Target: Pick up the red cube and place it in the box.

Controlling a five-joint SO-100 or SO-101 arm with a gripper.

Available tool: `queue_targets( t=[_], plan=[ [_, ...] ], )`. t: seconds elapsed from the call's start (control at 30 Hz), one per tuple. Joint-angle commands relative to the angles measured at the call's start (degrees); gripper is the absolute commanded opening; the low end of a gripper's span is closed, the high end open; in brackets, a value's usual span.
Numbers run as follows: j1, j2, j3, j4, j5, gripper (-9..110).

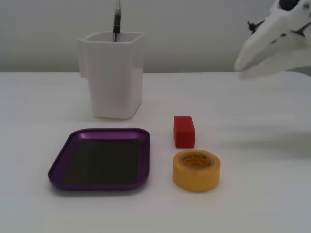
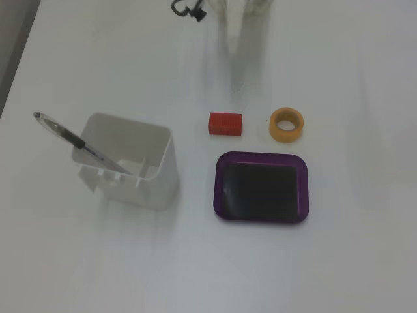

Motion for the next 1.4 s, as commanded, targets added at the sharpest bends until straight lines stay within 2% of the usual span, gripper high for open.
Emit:
queue_targets(
  t=[0.0, 0.2, 0.4, 0.67, 0.87, 1.2, 1.37],
  plan=[
    [1.58, -15.12, -11.07, -0.26, -1.93, 8],
    [-0.88, -45.35, -30.59, 4.57, -1.93, 14],
    [-1.76, -73.04, -51.77, 14.15, 4.22, 21],
    [-1.58, -98.7, -73.74, 21.45, 4.75, 23],
    [-1.05, -107.14, -77.96, 21.18, 4.75, 23],
    [-0.97, -108.63, -77.08, 20.57, 4.39, 23],
    [-0.97, -108.72, -72.86, 15.82, 4.04, 22]
  ],
)
